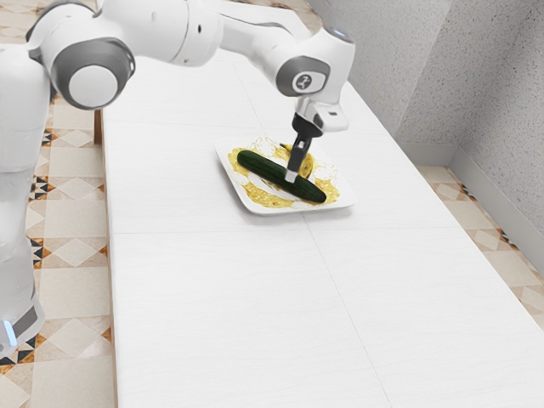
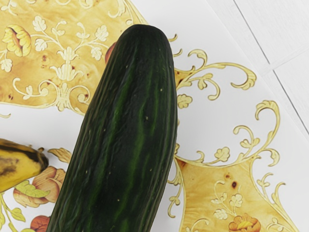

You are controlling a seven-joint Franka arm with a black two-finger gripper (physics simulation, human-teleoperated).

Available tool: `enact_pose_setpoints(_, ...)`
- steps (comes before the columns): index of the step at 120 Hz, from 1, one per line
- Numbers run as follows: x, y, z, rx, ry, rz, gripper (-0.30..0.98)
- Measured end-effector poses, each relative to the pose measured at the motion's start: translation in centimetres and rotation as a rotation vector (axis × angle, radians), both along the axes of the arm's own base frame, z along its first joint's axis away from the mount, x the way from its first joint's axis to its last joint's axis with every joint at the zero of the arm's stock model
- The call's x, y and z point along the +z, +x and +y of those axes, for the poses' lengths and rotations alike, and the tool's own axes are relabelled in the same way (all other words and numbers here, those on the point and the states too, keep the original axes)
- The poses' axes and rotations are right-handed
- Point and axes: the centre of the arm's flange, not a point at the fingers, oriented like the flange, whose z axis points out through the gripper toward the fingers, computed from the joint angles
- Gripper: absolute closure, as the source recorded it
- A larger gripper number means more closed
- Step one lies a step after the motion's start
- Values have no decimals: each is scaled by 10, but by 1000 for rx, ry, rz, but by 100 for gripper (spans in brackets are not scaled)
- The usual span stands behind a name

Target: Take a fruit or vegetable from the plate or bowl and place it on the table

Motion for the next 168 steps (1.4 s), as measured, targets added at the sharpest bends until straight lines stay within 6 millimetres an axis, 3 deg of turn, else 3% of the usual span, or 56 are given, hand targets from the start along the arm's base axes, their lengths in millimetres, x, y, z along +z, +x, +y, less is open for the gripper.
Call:
enact_pose_setpoints(26,-11,1,8,-42,0,-6,0)
enact_pose_setpoints(60,-21,-13,0,-87,-34,-5,0)
enact_pose_setpoints(98,-34,-9,0,-116,-32,-21,-4)
enact_pose_setpoints(105,-36,-9,0,-120,-31,-26,1)
enact_pose_setpoints(126,-41,-6,0,-129,-27,-32,34)
enact_pose_setpoints(145,-46,-3,3,-131,-21,-36,43)
enact_pose_setpoints(159,-29,3,1,-141,-10,-69,45)
enact_pose_setpoints(168,-2,11,-8,-163,4,-120,46)
